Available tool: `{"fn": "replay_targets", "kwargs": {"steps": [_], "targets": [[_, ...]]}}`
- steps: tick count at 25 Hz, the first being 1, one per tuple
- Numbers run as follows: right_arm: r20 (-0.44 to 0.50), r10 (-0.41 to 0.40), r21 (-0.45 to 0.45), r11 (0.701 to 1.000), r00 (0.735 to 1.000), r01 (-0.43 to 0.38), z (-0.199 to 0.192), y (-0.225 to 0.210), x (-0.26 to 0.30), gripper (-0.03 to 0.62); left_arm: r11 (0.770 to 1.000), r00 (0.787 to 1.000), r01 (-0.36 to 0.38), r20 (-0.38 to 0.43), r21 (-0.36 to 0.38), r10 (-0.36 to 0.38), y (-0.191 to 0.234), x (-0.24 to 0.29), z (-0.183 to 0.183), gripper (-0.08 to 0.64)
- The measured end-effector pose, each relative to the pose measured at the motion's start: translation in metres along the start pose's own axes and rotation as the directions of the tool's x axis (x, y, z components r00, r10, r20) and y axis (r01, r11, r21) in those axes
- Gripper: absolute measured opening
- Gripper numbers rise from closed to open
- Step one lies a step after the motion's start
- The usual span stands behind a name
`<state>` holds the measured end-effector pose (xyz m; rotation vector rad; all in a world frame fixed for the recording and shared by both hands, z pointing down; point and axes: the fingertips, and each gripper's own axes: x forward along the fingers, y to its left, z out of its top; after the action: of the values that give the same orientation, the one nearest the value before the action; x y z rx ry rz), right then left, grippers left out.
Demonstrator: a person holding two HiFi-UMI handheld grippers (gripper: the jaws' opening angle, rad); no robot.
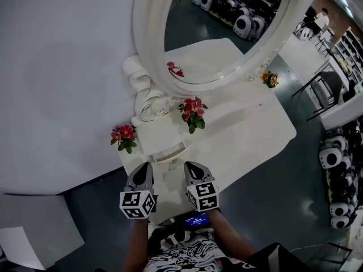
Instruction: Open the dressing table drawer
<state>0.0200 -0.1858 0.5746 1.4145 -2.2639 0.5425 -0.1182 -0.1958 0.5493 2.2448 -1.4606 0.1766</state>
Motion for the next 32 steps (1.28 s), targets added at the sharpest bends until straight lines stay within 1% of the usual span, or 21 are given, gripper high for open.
{"fn": "replay_targets", "kwargs": {"steps": [3,5,13,24,32], "targets": [[0.058,-0.001,0.001,1.000,0.998,0.001,0.016,0.002,-0.019,0.002,1.000,0.999,0.012,0.037,0.019,-0.013,-0.009,-0.007,0.013,0.002],[0.071,-0.002,0.001,1.000,0.997,0.002,0.020,0.004,-0.028,0.002,1.000,0.998,0.019,0.054,0.021,-0.020,-0.015,-0.012,0.020,0.002],[0.059,0.002,-0.030,1.000,0.998,0.000,0.017,0.013,-0.039,0.001,0.999,0.997,0.030,0.064,0.031,-0.032,-0.025,-0.022,0.022,0.002],[0.077,-0.008,-0.030,0.999,0.997,0.011,0.023,0.009,-0.044,0.000,0.999,0.998,0.026,0.060,0.035,-0.028,-0.026,-0.022,0.020,0.002],[0.080,-0.003,-0.022,1.000,0.997,0.005,0.024,0.007,-0.044,0.002,0.999,0.998,0.014,0.056,0.031,-0.016,-0.023,-0.023,0.017,0.002]]}}
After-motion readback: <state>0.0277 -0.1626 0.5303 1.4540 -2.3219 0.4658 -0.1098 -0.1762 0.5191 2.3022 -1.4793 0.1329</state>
